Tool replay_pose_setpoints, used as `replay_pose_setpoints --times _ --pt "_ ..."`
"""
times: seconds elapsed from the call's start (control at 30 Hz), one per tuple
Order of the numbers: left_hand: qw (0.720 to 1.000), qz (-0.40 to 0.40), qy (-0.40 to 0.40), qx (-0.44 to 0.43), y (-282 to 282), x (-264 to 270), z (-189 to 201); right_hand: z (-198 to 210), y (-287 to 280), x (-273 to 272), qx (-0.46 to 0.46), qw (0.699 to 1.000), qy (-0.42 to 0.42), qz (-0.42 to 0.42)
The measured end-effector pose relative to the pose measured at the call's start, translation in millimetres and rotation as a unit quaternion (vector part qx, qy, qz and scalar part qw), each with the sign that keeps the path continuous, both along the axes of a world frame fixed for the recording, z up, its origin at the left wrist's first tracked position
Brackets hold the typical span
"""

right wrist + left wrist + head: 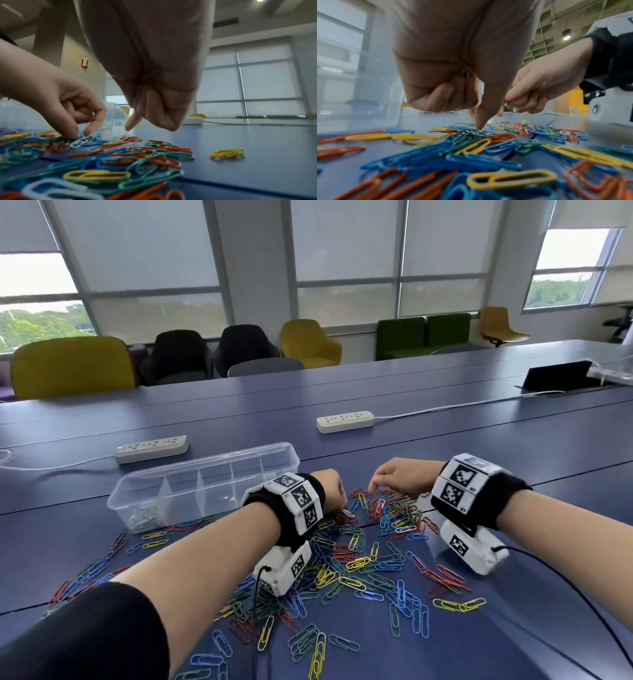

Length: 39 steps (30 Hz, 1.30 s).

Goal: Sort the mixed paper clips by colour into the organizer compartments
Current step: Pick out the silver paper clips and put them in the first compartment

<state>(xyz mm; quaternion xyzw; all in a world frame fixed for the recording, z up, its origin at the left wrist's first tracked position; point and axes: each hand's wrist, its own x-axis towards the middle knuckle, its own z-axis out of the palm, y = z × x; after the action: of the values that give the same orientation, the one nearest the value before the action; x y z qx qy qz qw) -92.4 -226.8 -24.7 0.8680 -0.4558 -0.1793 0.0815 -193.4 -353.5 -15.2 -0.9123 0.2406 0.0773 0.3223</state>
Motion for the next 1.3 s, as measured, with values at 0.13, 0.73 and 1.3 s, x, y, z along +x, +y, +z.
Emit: replay_pose_setpoints --times 0.13,0.73,1.3 --pt "1.000 -0.020 -0.014 0.003 -1.6 4.2 -4.3 -2.0 -4.7 7.2 -0.101 0.990 0.034 0.090" --pt "0.828 0.144 0.517 -0.161 28.3 8.2 22.7 -10.0 -23.2 -0.7 -0.160 0.972 0.105 0.133" --pt "0.509 0.221 0.765 -0.326 78.9 1.5 8.7 -22.0 -20.6 3.8 -0.190 0.974 0.120 0.021"
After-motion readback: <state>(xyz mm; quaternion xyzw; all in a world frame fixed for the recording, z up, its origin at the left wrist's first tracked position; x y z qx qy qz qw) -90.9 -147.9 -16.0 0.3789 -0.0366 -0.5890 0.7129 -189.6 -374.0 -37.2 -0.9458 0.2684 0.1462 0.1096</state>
